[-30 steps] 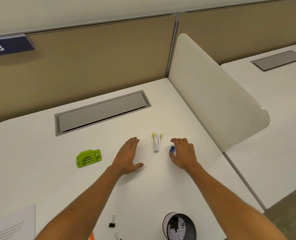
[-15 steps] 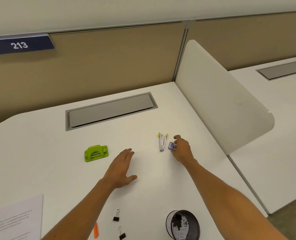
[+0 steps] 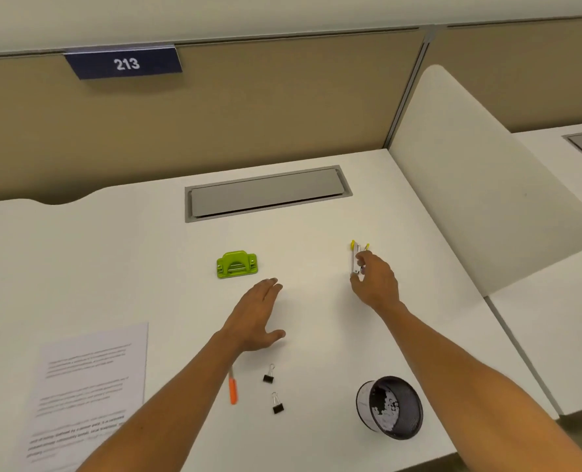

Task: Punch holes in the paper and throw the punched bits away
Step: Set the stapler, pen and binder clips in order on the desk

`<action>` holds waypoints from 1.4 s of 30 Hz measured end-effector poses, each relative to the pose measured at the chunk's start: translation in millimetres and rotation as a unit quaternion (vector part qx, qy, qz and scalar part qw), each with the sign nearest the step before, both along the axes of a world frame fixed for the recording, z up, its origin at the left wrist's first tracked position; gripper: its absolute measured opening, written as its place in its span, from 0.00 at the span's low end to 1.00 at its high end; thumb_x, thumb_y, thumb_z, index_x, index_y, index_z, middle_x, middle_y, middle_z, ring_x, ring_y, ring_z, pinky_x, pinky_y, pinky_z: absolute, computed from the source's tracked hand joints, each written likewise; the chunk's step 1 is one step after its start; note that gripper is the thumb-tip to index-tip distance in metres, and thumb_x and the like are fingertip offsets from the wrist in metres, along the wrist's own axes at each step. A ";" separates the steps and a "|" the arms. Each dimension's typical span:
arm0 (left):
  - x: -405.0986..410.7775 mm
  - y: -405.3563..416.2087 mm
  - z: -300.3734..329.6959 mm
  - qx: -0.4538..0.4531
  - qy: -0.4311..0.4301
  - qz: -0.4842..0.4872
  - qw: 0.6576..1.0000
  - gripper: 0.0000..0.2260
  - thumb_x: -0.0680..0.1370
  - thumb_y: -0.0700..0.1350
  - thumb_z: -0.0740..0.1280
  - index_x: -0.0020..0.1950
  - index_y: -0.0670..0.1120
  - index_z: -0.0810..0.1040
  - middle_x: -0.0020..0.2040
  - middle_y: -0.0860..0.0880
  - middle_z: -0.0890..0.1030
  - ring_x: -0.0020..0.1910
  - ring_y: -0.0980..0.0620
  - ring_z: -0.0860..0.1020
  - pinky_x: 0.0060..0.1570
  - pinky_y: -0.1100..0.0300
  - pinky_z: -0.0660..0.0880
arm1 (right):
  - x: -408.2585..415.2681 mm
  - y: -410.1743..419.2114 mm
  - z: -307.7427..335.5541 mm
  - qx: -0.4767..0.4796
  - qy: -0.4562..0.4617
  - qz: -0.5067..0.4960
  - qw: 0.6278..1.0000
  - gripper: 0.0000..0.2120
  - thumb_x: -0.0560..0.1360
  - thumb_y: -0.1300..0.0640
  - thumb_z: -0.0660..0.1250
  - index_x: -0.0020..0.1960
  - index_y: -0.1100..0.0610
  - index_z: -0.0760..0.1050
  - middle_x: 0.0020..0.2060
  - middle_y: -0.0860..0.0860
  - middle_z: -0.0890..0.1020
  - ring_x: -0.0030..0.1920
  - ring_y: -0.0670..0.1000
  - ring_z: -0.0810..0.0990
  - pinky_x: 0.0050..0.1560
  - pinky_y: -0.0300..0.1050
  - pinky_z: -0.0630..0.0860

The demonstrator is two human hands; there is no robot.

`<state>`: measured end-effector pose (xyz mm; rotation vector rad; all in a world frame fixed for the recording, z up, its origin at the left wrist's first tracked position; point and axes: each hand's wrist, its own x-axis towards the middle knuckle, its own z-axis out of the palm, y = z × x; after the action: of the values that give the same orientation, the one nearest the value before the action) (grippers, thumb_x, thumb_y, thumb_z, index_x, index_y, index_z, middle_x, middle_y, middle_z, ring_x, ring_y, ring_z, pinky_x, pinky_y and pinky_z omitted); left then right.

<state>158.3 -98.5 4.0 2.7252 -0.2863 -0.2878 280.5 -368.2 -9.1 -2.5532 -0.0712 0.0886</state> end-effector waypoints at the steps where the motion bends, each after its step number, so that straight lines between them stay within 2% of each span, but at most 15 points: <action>1: -6.9 5.5 0.7 0.002 0.002 -0.001 1.000 0.44 0.71 0.59 0.72 0.78 0.42 0.55 0.79 0.43 0.56 0.79 0.44 0.54 0.76 0.53 0.53 | -7.4 12.1 1.2 -0.002 0.008 0.020 1.000 0.17 0.71 0.57 0.69 0.59 0.54 0.73 0.50 0.47 0.81 0.50 0.53 0.80 0.47 0.49 0.78; 6: -45.0 37.4 4.3 0.024 0.024 -0.008 0.999 0.51 0.66 0.66 0.71 0.79 0.43 0.53 0.80 0.43 0.55 0.79 0.45 0.52 0.76 0.53 0.51 | -56.1 65.6 -0.3 0.009 0.051 0.072 0.996 0.15 0.71 0.53 0.69 0.57 0.51 0.74 0.45 0.44 0.81 0.46 0.50 0.80 0.46 0.47 0.78; 12: -88.4 67.8 -5.7 0.076 0.089 -0.029 0.993 0.60 0.61 0.72 0.71 0.80 0.45 0.45 0.81 0.45 0.48 0.80 0.45 0.46 0.78 0.50 0.47 | -120.9 97.0 -8.5 -0.016 0.098 0.127 0.987 0.17 0.69 0.46 0.71 0.55 0.49 0.75 0.43 0.43 0.80 0.44 0.49 0.80 0.43 0.44 0.76; 17: -108.3 72.3 -10.2 0.091 0.089 -0.023 0.992 0.59 0.60 0.70 0.73 0.79 0.45 0.48 0.79 0.45 0.54 0.78 0.44 0.52 0.76 0.50 0.54 | -165.0 112.1 -8.8 -0.061 0.118 0.140 0.981 0.23 0.66 0.38 0.72 0.54 0.49 0.75 0.39 0.43 0.80 0.42 0.46 0.77 0.39 0.41 0.71; 21: -115.7 68.0 -14.2 0.080 0.087 -0.005 0.993 0.55 0.61 0.67 0.74 0.78 0.45 0.51 0.78 0.45 0.57 0.76 0.45 0.56 0.73 0.52 0.61 | -183.2 127.5 -16.7 -0.089 0.148 0.121 0.978 0.29 0.62 0.33 0.72 0.54 0.50 0.74 0.42 0.47 0.82 0.45 0.51 0.80 0.43 0.44 0.76; 23: -118.0 65.9 -15.5 0.066 0.090 0.005 0.994 0.53 0.63 0.64 0.75 0.78 0.45 0.52 0.77 0.45 0.58 0.76 0.45 0.57 0.71 0.53 0.62 | -188.1 135.4 -19.5 -0.096 0.160 0.109 0.976 0.26 0.63 0.37 0.72 0.54 0.51 0.74 0.45 0.49 0.82 0.47 0.53 0.81 0.46 0.46 0.78; 26: -120.4 62.1 -16.6 0.052 0.091 0.018 0.994 0.51 0.64 0.63 0.75 0.78 0.46 0.52 0.78 0.44 0.58 0.76 0.45 0.58 0.70 0.53 0.64 | -192.5 143.8 -19.5 -0.074 0.169 0.084 0.979 0.20 0.65 0.45 0.72 0.54 0.51 0.75 0.46 0.50 0.82 0.46 0.53 0.81 0.44 0.45 0.79; 33: -117.5 64.0 -21.4 0.061 0.099 0.016 0.993 0.51 0.64 0.63 0.76 0.78 0.48 0.52 0.80 0.44 0.47 0.78 0.44 0.54 0.71 0.51 0.63 | -197.9 136.1 -11.0 0.016 0.159 0.026 0.987 0.15 0.62 0.55 0.71 0.48 0.51 0.77 0.38 0.45 0.82 0.39 0.49 0.81 0.39 0.43 0.79; 38: -109.5 67.4 -20.6 0.095 0.100 0.018 0.990 0.56 0.60 0.68 0.75 0.78 0.49 0.51 0.80 0.43 0.44 0.78 0.42 0.50 0.73 0.47 0.59 | -224.4 124.9 -11.3 0.021 0.137 0.014 0.990 0.15 0.62 0.53 0.70 0.49 0.53 0.76 0.40 0.45 0.80 0.36 0.49 0.80 0.38 0.45 0.79; 42: -104.4 67.4 -22.0 0.110 0.111 0.023 0.987 0.59 0.58 0.71 0.74 0.78 0.48 0.49 0.80 0.42 0.44 0.79 0.41 0.48 0.74 0.46 0.57 | -244.5 120.7 -14.8 -0.008 0.129 0.014 0.991 0.15 0.64 0.52 0.69 0.49 0.54 0.75 0.39 0.46 0.81 0.38 0.50 0.80 0.39 0.47 0.79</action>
<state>53.9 -31.1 -17.9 2.8753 -0.1343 -0.6388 36.0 -247.5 -23.9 -2.5346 -0.0049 0.4308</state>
